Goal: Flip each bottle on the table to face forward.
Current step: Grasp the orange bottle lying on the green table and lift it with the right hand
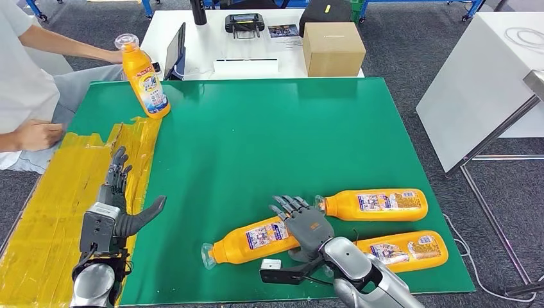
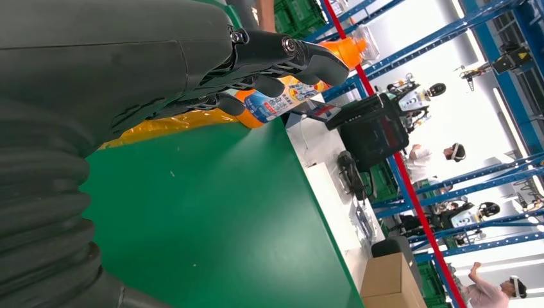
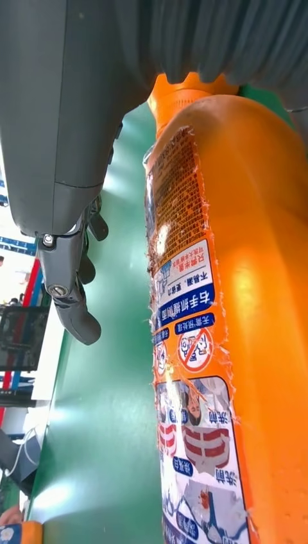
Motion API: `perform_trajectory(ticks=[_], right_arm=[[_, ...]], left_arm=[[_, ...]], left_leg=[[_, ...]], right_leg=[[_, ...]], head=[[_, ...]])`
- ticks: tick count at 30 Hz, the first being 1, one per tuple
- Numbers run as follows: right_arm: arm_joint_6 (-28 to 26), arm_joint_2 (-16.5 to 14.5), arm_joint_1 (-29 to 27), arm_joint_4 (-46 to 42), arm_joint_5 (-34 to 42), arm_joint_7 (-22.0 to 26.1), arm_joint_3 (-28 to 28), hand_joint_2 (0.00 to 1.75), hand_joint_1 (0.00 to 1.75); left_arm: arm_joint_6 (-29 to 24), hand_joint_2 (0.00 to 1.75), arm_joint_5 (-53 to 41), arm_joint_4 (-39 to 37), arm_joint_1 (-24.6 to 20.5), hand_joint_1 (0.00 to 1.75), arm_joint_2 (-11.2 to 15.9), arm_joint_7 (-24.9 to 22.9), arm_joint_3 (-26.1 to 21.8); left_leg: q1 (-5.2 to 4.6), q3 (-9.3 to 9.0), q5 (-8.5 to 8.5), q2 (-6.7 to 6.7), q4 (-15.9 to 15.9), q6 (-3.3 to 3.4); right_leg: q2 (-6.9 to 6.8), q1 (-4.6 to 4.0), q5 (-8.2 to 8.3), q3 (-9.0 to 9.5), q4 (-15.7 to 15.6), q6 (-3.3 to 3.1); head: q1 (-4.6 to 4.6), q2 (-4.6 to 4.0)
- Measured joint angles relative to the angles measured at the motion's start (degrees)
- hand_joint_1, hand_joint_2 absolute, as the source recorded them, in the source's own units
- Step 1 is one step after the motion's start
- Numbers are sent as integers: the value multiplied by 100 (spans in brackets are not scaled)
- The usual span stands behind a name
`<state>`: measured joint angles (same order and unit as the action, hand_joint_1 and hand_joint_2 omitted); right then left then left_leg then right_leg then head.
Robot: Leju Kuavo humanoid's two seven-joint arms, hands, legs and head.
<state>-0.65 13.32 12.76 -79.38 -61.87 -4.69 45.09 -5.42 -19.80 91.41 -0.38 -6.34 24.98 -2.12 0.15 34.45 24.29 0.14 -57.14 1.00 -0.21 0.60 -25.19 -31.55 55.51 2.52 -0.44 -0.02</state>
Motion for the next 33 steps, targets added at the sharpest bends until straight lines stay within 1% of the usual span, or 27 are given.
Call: perform_trajectory(ticks=[6, 7, 8, 9, 10, 11, 12, 13, 16, 23, 27, 30, 33], right_arm=[[18, -115, 30, 197, -159, -114, -48, 175, 0], [27, -142, 45, 251, -186, -142, -54, 175, 14], [37, -168, 64, 309, -212, -168, -60, 175, 53], [46, -194, 87, 378, -232, -189, -62, 175, 88], [56, -218, 114, 452, -245, -203, -63, 175, 128], [66, -240, 143, 532, -254, -208, -63, 175, 156], [80, -261, 175, 614, -261, -213, -63, 175, 158], [96, -279, 213, 695, -266, -217, -63, 175, 167], [154, -319, 341, 935, -280, -226, -55, 175, 174], [169, -411, 577, 1329, -234, -178, -33, 175, 175], [-198, -503, 539, 1369, -88, -102, -101, 175, 175], [-540, -618, 308, 1192, 73, -33, -297, 175, 175], [-818, -747, 29, 808, 159, 55, -545, 175, 175]], left_arm=[[45, 175, 0, 0, -1, 0, -23, -17, 2], [48, 175, 0, -1, -1, 0, -27, -21, 4], [49, 175, 0, -1, -2, 0, -30, -24, 7], [49, 175, 0, -2, -4, 0, -31, -27, 9], [50, 175, 0, -4, -7, 0, -32, -31, 14], [50, 175, 0, -5, -12, 0, -33, -34, 19], [50, 175, 0, -8, -18, 0, -33, -37, 25], [50, 175, 3, -11, -25, 0, -34, -40, 33], [55, 175, 49, -37, -59, 0, -36, -57, 54], [50, 175, 129, -71, -99, 0, -41, -34, 122], [50, 175, 130, -63, -87, 0, -41, -24, 160], [98, 175, 148, 13, -17, 0, -42, -20, 162], [216, 175, 195, 138, 70, 0, -47, -23, 190]], left_leg=[[0, 0, 0, 0, 0, 0], [0, 0, 0, 0, 0, 0], [0, -1, 0, 0, 0, 0], [0, -1, 0, 0, 0, 0], [0, -1, 0, 0, 0, 0], [0, -1, 0, 0, 0, 0], [0, -1, 0, 0, 0, 0], [0, -1, 0, 1, 0, 0], [0, -4, 0, 1, 0, 0], [0, -20, 0, 2, 0, 0], [0, -23, 0, 1, 0, 0], [0, -17, 0, 0, 0, 0], [0, -9, 1, 0, 0, -1]], right_leg=[[0, 0, 0, 0, 0, 0], [0, 0, 0, 0, 0, 0], [0, 0, 0, 0, 0, 0], [0, 0, 0, -1, 0, 0], [0, 0, 0, -1, 0, 0], [0, 0, 0, -1, 0, 0], [0, 0, 0, -1, 0, 0], [1, 0, 0, -1, 0, 0], [2, 0, 0, 0, 0, 0], [2, 0, 0, 13, -1, 0], [1, 0, 0, 20, -1, 0], [1, 0, 0, 17, 0, 0], [1, -1, -1, 6, 0, 0]], head=[[0, 0], [0, 0], [0, 0], [0, 0], [0, 0], [0, 0], [0, 0], [0, 0], [0, 0], [0, 0], [1, 0], [1, 0], [-1, 0]])
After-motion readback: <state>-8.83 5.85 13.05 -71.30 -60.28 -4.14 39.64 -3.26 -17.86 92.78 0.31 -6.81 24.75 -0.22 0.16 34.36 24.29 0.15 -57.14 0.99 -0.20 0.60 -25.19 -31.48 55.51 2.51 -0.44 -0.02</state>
